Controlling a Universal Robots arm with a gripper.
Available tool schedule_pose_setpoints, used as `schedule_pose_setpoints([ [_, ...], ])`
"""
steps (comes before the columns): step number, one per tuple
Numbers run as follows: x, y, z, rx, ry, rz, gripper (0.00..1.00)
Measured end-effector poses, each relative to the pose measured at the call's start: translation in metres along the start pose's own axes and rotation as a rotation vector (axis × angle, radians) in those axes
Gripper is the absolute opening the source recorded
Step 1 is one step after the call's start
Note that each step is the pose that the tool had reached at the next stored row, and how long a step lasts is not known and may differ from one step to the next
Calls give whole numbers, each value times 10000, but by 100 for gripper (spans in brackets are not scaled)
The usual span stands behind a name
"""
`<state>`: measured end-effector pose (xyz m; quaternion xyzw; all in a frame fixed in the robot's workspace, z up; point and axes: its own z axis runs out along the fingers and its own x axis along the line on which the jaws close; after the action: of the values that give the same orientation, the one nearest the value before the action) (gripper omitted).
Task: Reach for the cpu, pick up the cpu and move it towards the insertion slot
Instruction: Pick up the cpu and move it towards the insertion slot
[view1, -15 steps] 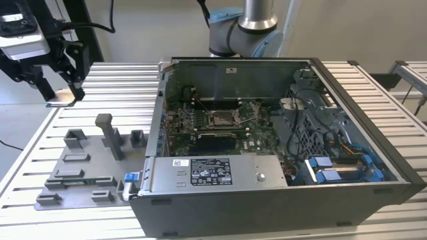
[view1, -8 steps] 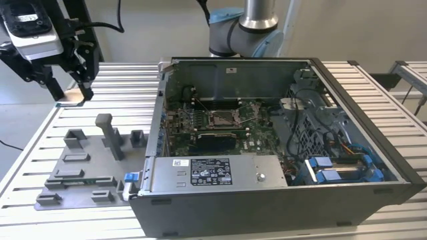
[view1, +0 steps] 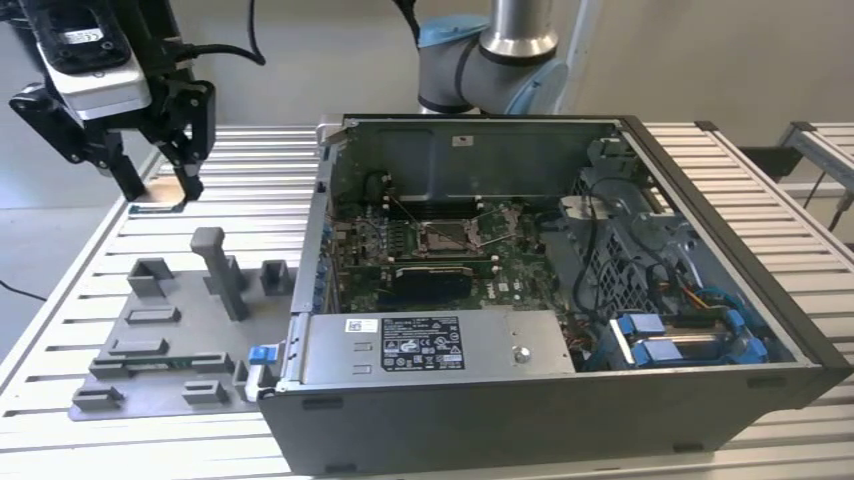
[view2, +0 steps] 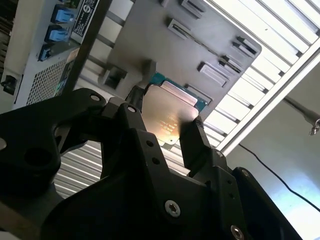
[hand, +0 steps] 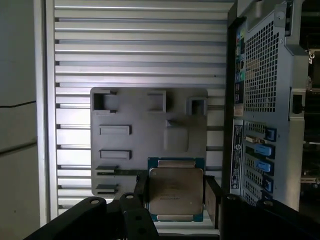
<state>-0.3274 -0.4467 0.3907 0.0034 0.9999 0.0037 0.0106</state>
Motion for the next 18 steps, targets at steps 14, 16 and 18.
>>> schedule_pose_setpoints([
  [14,-243,2,5,0,0,-4,0],
  [16,-276,2,6,0,0,-5,0],
  [18,-309,2,6,0,0,-6,0],
])
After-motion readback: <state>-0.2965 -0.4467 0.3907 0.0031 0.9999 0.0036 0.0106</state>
